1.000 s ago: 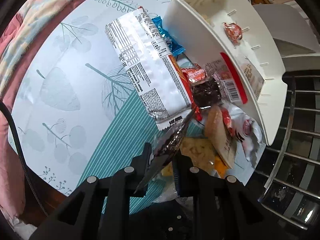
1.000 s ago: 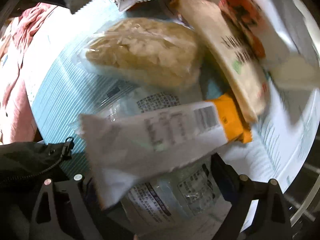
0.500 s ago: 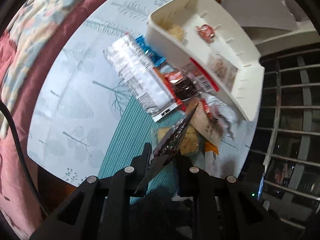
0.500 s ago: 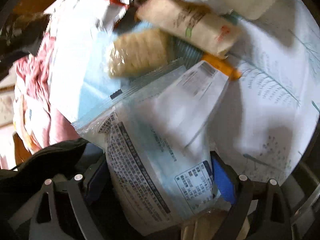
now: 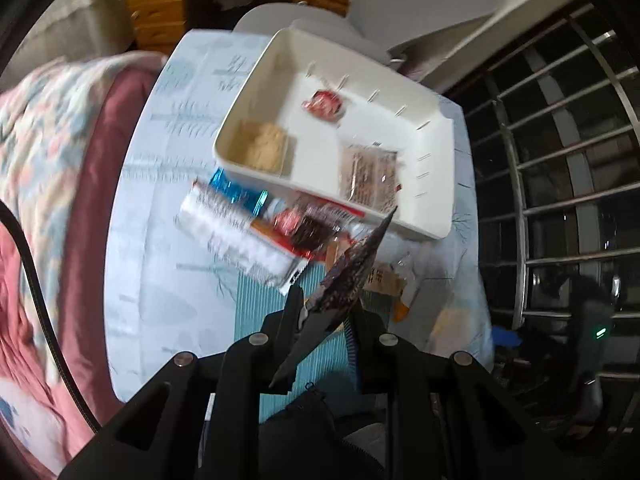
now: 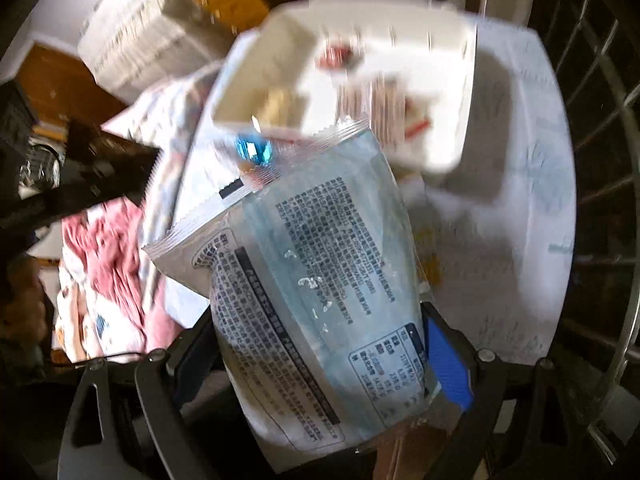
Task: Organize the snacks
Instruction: 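Lift both held packets and carry them over the white tray, then open both tools to drop the packets into the tray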
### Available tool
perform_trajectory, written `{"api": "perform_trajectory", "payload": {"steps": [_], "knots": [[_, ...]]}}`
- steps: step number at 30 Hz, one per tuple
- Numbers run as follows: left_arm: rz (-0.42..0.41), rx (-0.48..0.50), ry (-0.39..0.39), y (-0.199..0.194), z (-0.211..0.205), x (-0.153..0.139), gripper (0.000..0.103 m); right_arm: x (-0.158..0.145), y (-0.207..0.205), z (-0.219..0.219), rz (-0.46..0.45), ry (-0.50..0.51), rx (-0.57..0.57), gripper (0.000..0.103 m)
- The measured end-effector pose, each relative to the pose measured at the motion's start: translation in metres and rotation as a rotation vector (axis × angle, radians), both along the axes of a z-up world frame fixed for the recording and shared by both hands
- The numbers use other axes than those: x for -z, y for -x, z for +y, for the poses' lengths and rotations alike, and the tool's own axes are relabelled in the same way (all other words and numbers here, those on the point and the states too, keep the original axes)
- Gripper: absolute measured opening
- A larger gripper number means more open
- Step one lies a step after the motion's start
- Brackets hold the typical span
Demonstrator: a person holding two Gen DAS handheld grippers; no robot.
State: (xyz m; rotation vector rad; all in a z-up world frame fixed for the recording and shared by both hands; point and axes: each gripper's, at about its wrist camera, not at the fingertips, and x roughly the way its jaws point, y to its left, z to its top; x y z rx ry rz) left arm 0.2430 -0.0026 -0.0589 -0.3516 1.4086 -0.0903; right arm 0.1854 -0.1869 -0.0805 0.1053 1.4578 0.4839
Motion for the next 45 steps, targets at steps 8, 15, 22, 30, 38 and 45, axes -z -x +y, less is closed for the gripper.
{"api": "perform_trajectory", "payload": {"steps": [8,15,22,30,38,45], "knots": [[-0.061,0.079,-0.037,-0.037,0.001,-0.025,0.018,-0.038,-0.048,-0.004,-0.140,-0.003,0.097,0.094],[-0.103,0.105,-0.032,-0.077,0.004,-0.025,0.018,-0.044,-0.093,-0.011,-0.214,0.009,0.186,0.094],[-0.132,0.114,0.001,-0.113,0.000,-0.007,0.018,-0.030,-0.124,-0.009,-0.256,0.010,0.257,0.095],[-0.109,0.152,0.023,-0.134,-0.016,0.019,0.031,-0.009,-0.140,-0.029,-0.236,-0.036,0.389,0.098],[-0.104,0.137,0.013,-0.129,-0.019,0.020,0.069,-0.014,-0.139,-0.054,-0.265,-0.045,0.459,0.103],[-0.103,0.129,-0.012,-0.111,-0.023,0.013,0.069,-0.016,-0.115,-0.073,-0.238,-0.059,0.484,0.103]]}}
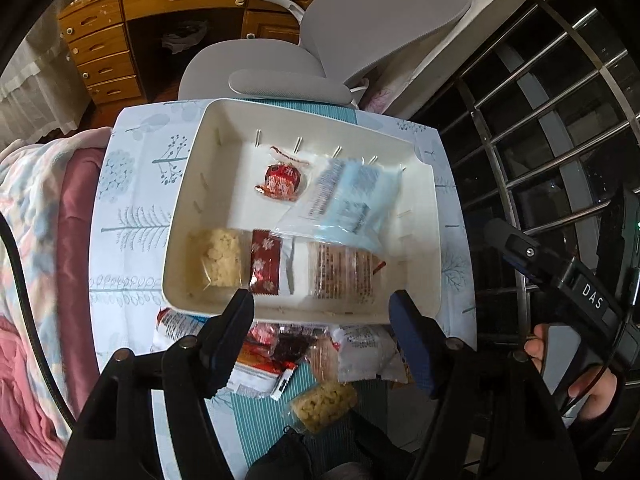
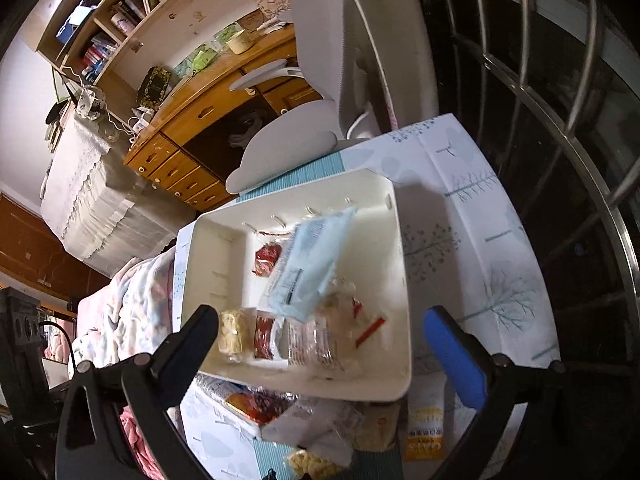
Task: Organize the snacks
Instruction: 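Open both tools to drop the packets into the tray, then grasp the white printed packet with the left tool while the right tool grasps the orange-white oat stick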
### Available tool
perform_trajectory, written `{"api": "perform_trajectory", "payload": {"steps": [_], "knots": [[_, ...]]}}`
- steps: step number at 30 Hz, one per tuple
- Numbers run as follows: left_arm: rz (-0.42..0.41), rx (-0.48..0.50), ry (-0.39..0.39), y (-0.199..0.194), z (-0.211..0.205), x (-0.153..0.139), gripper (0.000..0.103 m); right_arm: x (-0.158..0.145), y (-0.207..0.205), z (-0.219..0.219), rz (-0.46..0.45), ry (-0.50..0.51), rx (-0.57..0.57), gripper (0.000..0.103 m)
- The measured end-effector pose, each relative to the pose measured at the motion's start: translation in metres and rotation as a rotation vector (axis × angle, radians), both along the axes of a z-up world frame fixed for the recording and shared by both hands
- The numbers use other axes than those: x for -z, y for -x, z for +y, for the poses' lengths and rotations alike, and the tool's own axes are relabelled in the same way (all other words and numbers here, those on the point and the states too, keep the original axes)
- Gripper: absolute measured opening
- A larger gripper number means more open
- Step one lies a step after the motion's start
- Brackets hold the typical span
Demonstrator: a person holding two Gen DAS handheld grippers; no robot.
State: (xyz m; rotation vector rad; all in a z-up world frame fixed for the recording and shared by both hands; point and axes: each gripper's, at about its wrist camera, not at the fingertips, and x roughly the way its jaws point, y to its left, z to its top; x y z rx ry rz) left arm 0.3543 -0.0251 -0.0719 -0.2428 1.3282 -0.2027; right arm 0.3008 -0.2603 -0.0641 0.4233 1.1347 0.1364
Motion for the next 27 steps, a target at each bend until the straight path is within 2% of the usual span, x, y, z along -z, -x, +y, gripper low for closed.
{"api": "perform_trajectory", "payload": {"steps": [7,14,22,27], "knots": [[-0.001,-0.044,-0.026,0.034,-0.007,-0.009,0.070,-0.002,0.028,-0.023,0.026,-0.043,-0.001,0.103],[0.019,-0.135,-0.047,0.082,-0.009,-0.007,0.072,0.004,0.056,-0.048,0.064,-0.064,-0.003,0.103],[0.049,-0.244,-0.064,0.134,-0.009,0.001,0.075,0.031,0.089,-0.065,0.156,-0.059,-0.017,0.103],[0.059,-0.312,-0.078,0.152,0.001,0.005,0.076,0.053,0.107,-0.072,0.230,-0.044,-0.008,0.103]]}}
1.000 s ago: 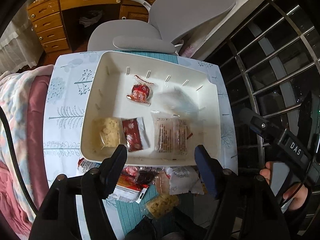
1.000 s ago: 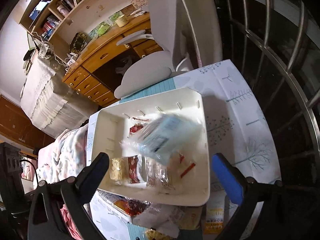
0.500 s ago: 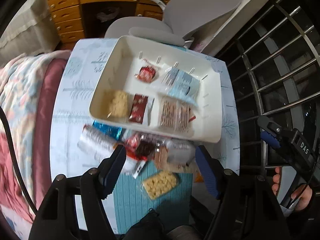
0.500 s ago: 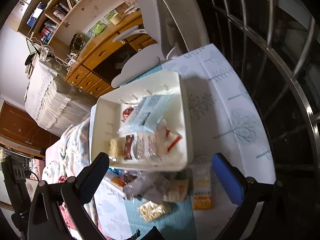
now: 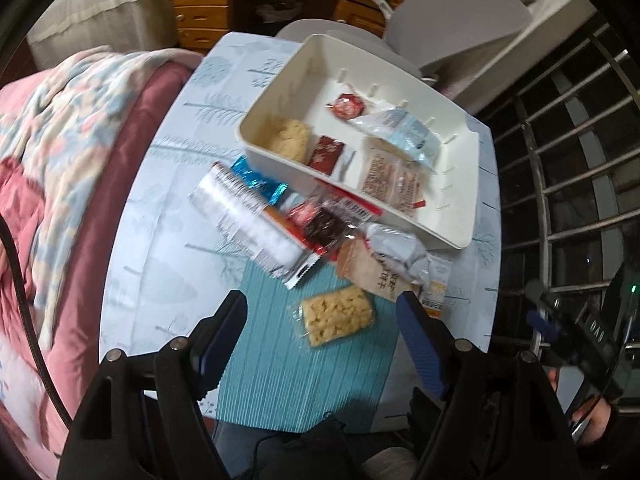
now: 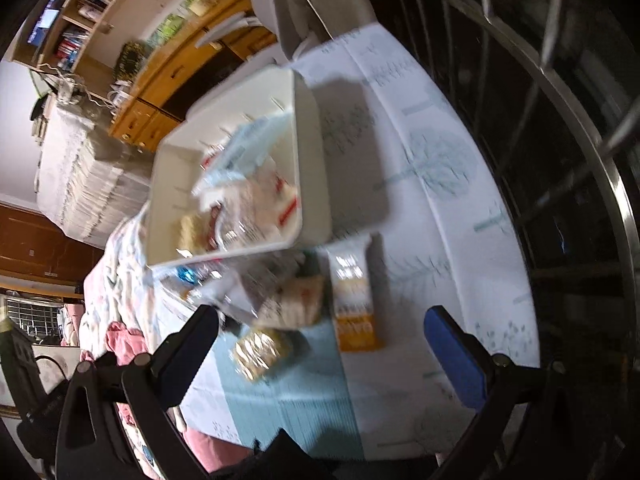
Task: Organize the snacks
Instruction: 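Grasp the white printed packet with the left tool while the right tool grasps the orange-white oat stick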
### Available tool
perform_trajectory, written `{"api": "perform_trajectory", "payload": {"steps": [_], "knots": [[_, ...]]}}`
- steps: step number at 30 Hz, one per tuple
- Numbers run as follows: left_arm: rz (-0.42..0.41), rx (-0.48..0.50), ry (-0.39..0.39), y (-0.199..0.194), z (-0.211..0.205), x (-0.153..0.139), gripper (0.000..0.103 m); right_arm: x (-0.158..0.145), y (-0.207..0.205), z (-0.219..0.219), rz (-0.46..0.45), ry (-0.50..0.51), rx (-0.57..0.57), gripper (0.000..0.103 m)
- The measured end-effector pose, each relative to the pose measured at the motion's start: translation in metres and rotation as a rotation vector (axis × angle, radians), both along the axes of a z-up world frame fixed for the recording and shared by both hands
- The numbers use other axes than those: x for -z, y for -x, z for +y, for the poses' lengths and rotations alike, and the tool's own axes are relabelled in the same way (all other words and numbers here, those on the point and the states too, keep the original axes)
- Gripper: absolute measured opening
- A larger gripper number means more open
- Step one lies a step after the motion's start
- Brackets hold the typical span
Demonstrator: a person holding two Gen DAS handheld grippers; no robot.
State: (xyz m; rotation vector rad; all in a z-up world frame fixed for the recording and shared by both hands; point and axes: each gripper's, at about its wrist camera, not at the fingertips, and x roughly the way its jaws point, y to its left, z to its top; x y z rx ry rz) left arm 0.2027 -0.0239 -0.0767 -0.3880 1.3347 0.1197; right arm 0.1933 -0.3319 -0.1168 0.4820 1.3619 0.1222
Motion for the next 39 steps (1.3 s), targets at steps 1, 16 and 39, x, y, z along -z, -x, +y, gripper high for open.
{"api": "perform_trajectory", "payload": {"steps": [1,16,39], "knots": [[0.004,-0.017,-0.003,0.003,0.003,0.001,0.076,0.004,0.003,-0.001,0.013,0.001,0.003,0.103],[0.134,-0.335,0.068,0.008,0.068,0.045,0.076,0.055,0.032,0.005,0.177,0.048,0.022,0.103],[0.209,-0.536,0.296,-0.050,0.125,0.153,0.076,0.105,0.010,0.042,0.194,0.212,-0.053,0.084]]}}
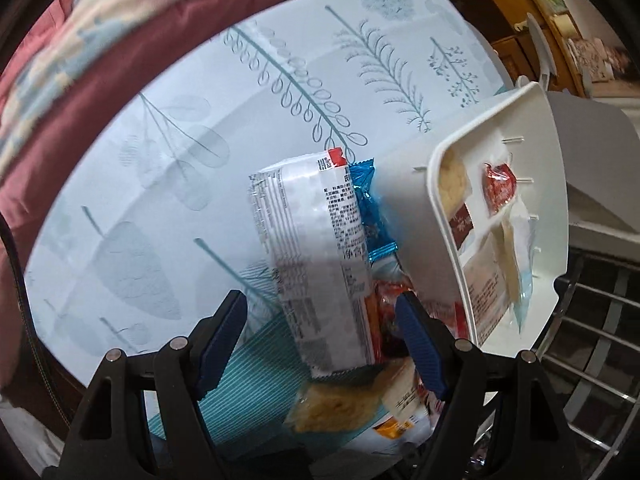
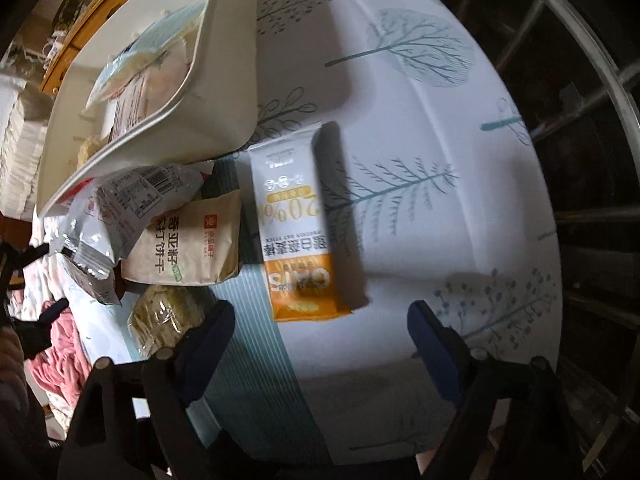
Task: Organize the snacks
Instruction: 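Grasp the white printed packet with the left tool while the right tool grasps the orange-white oat stick, then lift both held snacks and carry them over the white tray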
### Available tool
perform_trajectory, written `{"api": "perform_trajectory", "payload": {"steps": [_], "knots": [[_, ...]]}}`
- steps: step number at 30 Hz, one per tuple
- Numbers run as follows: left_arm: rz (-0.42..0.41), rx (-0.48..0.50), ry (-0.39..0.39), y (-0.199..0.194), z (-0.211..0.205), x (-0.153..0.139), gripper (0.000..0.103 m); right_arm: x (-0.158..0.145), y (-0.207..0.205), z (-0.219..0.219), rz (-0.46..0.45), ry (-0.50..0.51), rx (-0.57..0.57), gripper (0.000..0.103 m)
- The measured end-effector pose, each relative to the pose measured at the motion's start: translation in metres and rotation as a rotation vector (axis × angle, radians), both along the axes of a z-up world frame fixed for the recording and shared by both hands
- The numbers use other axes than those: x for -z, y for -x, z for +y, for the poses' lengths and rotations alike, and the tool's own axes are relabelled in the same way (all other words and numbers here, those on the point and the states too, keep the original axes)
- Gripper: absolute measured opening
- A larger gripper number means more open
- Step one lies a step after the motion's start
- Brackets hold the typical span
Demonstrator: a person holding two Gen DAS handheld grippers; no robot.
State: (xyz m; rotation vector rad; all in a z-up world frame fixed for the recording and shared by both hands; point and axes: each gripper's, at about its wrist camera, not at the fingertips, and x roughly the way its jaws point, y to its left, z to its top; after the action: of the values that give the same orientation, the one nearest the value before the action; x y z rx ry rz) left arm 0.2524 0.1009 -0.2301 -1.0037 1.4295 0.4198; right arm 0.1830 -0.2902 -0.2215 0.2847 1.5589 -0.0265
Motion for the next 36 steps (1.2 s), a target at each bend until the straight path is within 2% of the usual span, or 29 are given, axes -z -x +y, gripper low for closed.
{"api": "perform_trajectory", "payload": {"steps": [4,8,12,15,17,22,26,31,36], "knots": [[0.024,-0.007,0.028,-0.008,0.002,0.020,0.075,0.007,-0.004,0.014,-0.014,0.047,-0.045,0.075],[0.033,-0.008,0.050,-0.015,0.004,0.035,0.075,0.011,-0.009,0.030,-0.033,0.087,-0.081,0.071],[0.049,-0.001,0.070,-0.022,0.002,0.046,0.066,0.015,-0.015,0.044,-0.034,0.124,-0.106,0.062],[0.060,-0.012,0.087,-0.023,0.002,0.052,0.061,0.019,-0.020,0.056,-0.030,0.138,-0.119,0.054],[0.060,-0.015,0.092,-0.023,0.002,0.053,0.060,0.020,-0.022,0.059,-0.027,0.139,-0.124,0.042],[0.059,-0.008,0.094,-0.020,0.003,0.053,0.053,0.022,-0.025,0.064,-0.022,0.137,-0.121,0.042],[0.078,-0.005,0.102,-0.013,0.006,0.053,0.052,0.021,-0.021,0.061,-0.015,0.125,-0.114,0.042],[0.111,-0.020,0.129,0.002,0.005,0.052,0.052,0.007,-0.020,0.048,-0.034,0.096,-0.094,0.042],[0.091,-0.013,0.141,0.020,-0.001,0.037,0.052,-0.011,-0.016,0.032,-0.070,0.070,-0.054,0.041]]}}
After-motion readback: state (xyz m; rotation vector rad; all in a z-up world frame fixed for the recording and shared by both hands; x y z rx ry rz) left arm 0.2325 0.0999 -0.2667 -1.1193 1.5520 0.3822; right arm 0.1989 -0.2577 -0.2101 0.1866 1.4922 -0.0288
